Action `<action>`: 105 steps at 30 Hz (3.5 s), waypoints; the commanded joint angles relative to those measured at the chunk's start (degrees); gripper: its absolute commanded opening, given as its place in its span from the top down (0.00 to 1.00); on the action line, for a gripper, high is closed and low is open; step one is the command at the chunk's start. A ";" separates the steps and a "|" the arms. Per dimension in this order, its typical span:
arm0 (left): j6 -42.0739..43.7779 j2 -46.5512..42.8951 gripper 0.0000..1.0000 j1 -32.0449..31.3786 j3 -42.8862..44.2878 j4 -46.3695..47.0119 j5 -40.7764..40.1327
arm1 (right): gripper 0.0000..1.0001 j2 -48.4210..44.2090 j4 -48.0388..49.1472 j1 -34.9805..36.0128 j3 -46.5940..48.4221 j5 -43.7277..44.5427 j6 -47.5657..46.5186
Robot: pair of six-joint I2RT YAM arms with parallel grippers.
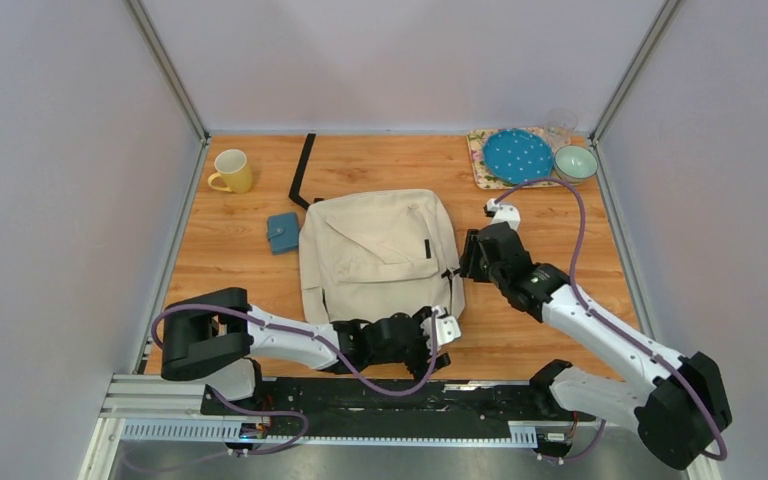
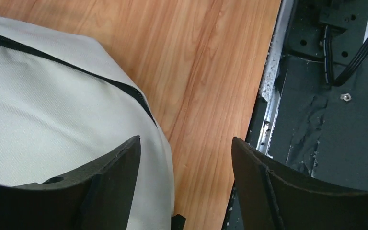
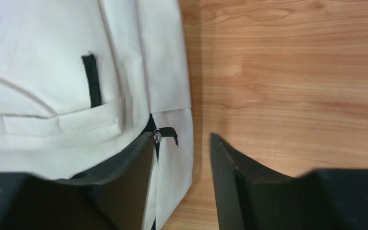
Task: Pack the student bag
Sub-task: Zip the student bag at the center of the board, then unzip the student bag at the center of the board.
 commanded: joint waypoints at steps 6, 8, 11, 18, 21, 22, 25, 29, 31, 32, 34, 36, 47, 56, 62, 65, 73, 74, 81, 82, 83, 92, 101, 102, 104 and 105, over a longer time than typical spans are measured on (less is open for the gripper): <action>-11.19 -14.86 0.22 10.94 -2.31 -12.21 0.87 | 0.26 -12.88 -0.51 -7.00 -4.47 -2.54 2.26; -12.68 -21.45 0.22 15.34 -3.73 -14.59 -1.49 | 0.25 -12.89 -0.51 -8.58 -4.91 -8.17 2.88; -14.09 -28.22 0.21 22.54 -5.40 -20.30 -2.74 | 0.25 -11.57 0.01 -8.68 -5.00 -13.54 4.38; -16.46 -33.07 0.21 31.08 -6.11 -28.65 -2.99 | 0.27 -7.88 5.99 -8.68 -4.04 -20.40 8.86; -18.84 -32.98 0.20 32.83 -6.54 -29.28 -3.01 | 0.27 -4.28 6.70 -8.68 -2.63 -20.49 9.91; -19.19 -33.24 0.20 33.28 -6.72 -28.58 -1.78 | 0.26 -3.14 6.44 -8.77 -2.02 -21.01 10.09; -19.02 -32.99 0.20 33.46 -6.37 -25.07 1.47 | 0.25 1.52 5.99 -8.77 -2.36 -23.47 10.27; -17.35 -30.44 0.20 33.46 -3.13 -20.76 5.68 | 0.23 4.33 11.34 -8.77 -6.04 -26.20 10.71; -16.56 -27.64 0.19 33.46 0.56 -20.84 6.66 | 0.22 5.91 13.37 -8.68 -7.19 -26.99 11.15; -16.38 -26.75 0.20 33.46 1.70 -20.93 7.54 | 0.22 6.70 15.47 -8.68 -8.07 -27.52 11.15; -16.29 -23.60 0.19 33.46 5.04 -21.02 8.07 | 0.21 8.63 17.33 -8.77 -8.43 -28.83 10.97; -16.29 -21.48 0.19 33.46 7.41 -20.14 9.39 | 0.21 9.70 20.05 -8.68 -8.95 -29.37 10.71; -19.89 -0.65 0.19 33.46 26.57 -30.41 10.00 | 0.48 13.66 29.28 -8.68 -13.17 -29.90 13.69; -22.27 11.66 0.19 33.19 39.04 -34.70 12.38 | 0.62 13.66 38.07 -8.42 -18.79 -33.68 18.18; -20.43 16.58 0.19 31.00 43.72 -41.84 6.76 | 0.62 13.22 39.13 -7.89 -19.41 -33.50 18.97; -19.72 18.69 0.21 29.86 45.30 -44.83 4.99 | 0.62 12.87 39.22 -7.36 -19.24 -33.41 19.14; -18.22 22.03 0.35 27.66 47.50 -50.63 -2.03 | 0.62 9.44 37.37 -4.64 -20.11 -28.58 19.50; -18.23 22.21 0.38 27.66 47.42 -50.90 -2.38 | 0.62 8.57 37.20 -4.46 -20.20 -28.14 19.67; -18.31 22.21 0.50 27.65 46.01 -51.34 -3.97 | 0.62 5.75 35.88 -4.02 -21.70 -25.15 19.76; -18.23 22.21 0.50 27.57 45.92 -51.43 -3.97 | 0.62 5.66 35.79 -4.11 -21.79 -25.06 19.85; -18.23 22.21 0.50 27.48 45.84 -51.43 -3.88 | 0.62 5.57 35.70 -4.02 -21.87 -25.06 19.67; -16.82 23.53 0.48 27.48 45.84 -53.71 -7.13 | 0.62 1.90 34.82 -4.02 -23.71 -21.64 20.81; -14.89 26.16 0.46 27.22 48.64 -57.31 -9.68 | 0.54 -6.20 31.75 -4.02 -26.44 -18.21 21.08; -14.54 26.60 0.46 27.13 48.91 -58.53 -10.90 | 0.54 -6.56 31.66 -4.02 -26.53 -18.21 21.25; -13.84 27.74 0.46 26.60 49.70 -59.86 -11.88 | 0.53 -6.91 31.57 -4.02 -26.80 -18.03 21.52; -13.57 28.01 0.46 26.43 49.79 -60.74 -12.92 | 0.53 -7.17 31.49 -4.11 -26.97 -17.94 21.52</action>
